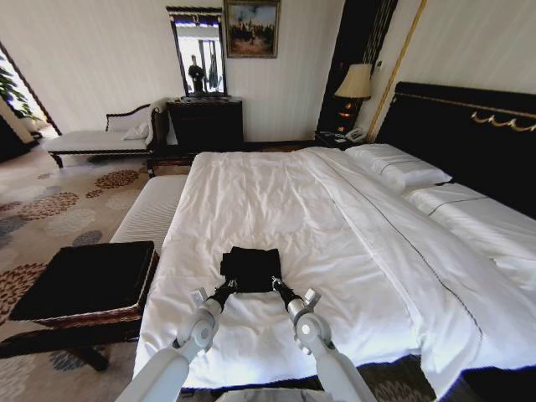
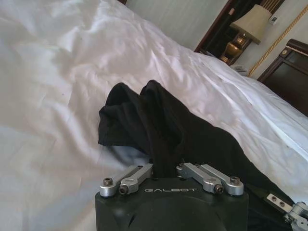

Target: Fold the clothes on the bed and place them into the basket.

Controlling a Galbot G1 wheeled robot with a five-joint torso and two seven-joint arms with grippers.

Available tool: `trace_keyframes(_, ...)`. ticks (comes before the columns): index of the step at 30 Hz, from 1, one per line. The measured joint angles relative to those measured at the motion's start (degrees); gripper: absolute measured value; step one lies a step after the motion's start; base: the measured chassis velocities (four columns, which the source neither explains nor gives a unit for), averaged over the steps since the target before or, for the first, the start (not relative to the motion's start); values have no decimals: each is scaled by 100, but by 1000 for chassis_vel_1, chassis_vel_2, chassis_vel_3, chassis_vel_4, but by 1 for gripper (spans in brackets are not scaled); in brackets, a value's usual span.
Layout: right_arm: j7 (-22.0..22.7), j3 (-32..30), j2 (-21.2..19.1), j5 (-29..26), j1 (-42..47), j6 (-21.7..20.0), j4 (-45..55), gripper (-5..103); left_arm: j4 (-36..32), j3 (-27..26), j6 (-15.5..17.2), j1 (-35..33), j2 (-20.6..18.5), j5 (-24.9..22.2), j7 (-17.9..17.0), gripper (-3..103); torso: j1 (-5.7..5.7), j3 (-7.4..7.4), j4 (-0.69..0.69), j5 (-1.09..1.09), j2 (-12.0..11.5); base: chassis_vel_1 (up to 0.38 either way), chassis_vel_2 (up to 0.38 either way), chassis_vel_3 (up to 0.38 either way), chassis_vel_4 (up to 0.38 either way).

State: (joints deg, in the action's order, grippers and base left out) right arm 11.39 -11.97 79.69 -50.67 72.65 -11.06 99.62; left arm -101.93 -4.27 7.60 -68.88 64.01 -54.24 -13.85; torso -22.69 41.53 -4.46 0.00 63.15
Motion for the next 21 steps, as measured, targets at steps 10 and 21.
trace_keyframes(10, -134, 134, -41, 939, 57, 264, 530, 8, -553, -25, -199, -44, -164, 530, 87, 7, 0, 0, 0, 0, 0, 0, 0, 0, 0)
trace_keyframes(21, -349, 90, -109, 1935, 232, 648, 748, 8, -1106, -428, -346, -464, -310, 909, 209, 7, 0, 0, 0, 0, 0, 0, 0, 0, 0)
